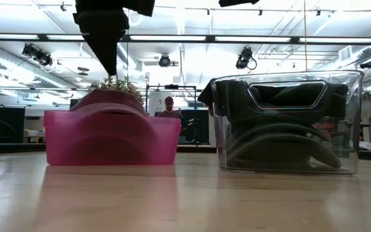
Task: Pick & Place hat
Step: Return to home position
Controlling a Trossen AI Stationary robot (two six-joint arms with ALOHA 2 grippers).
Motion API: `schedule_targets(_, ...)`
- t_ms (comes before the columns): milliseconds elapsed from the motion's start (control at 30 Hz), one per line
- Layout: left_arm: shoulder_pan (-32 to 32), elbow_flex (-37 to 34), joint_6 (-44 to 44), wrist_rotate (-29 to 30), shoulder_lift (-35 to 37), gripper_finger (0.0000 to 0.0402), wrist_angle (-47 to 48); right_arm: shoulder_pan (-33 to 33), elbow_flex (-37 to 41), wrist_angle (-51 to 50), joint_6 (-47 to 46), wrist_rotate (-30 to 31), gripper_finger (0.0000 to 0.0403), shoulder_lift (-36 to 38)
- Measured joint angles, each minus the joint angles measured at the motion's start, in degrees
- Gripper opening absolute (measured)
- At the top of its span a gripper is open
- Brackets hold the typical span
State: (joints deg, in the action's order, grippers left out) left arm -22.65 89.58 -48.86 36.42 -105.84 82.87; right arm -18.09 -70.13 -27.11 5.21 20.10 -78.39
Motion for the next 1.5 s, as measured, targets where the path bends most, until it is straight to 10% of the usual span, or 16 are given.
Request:
schedule_targets(633,0.0,0.0,19.5,-8.6,0.0,0.0067,0.6,0.0,0.0,0.4,2.3,0.0,0.0252,0.0)
schedule_targets(833,0.1,0.0,22.5,-1.4,0.0,0.0067,-0.5,0.6,0.0,3.2,7.7,2.1,0.0252,0.1)
schedule_targets(1133,0.1,0.0,29.3,7.4,0.1,0.0067,-5.8,1.6,0.0,6.2,11.9,21.2,0.0252,0.5)
schedule_targets(1500,0.1,0.0,29.6,11.2,0.1,0.0067,-6.4,1.5,0.0,2.6,8.1,20.8,0.0252,0.5)
